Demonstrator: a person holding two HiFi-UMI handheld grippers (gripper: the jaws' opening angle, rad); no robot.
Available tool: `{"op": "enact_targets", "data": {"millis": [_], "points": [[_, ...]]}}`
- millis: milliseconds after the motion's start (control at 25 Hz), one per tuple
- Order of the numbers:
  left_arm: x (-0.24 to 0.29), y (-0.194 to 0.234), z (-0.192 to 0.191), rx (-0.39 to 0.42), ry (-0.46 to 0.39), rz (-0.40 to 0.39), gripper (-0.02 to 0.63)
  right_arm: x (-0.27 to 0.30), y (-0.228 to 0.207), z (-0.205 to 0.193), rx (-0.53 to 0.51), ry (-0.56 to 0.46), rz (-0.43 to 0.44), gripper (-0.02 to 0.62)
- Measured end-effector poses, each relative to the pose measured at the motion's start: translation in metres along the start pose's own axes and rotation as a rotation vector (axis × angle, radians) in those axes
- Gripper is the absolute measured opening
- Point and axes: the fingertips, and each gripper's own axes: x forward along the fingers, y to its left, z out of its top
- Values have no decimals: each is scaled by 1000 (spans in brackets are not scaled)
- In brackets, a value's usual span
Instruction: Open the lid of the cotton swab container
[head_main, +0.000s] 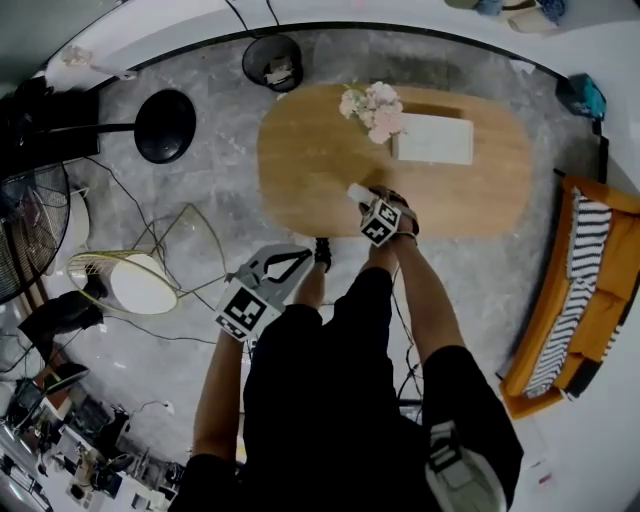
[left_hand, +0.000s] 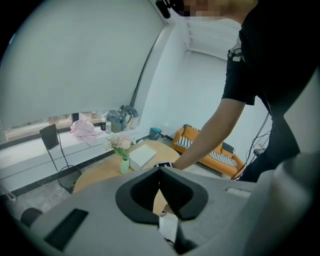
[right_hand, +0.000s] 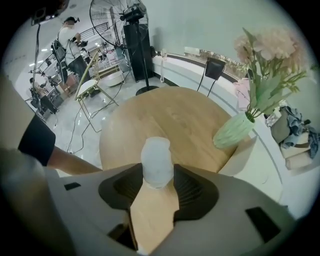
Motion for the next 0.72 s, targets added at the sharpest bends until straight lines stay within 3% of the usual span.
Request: {"op": "enact_targets", "data": {"millis": [480, 720], "points": [[-17, -11, 6, 19, -45, -25, 0, -91, 10, 31, -53, -101, -35, 178], [-36, -16, 18, 46, -63, -56, 0, -156, 37, 58, 30, -198, 83, 176]]}}
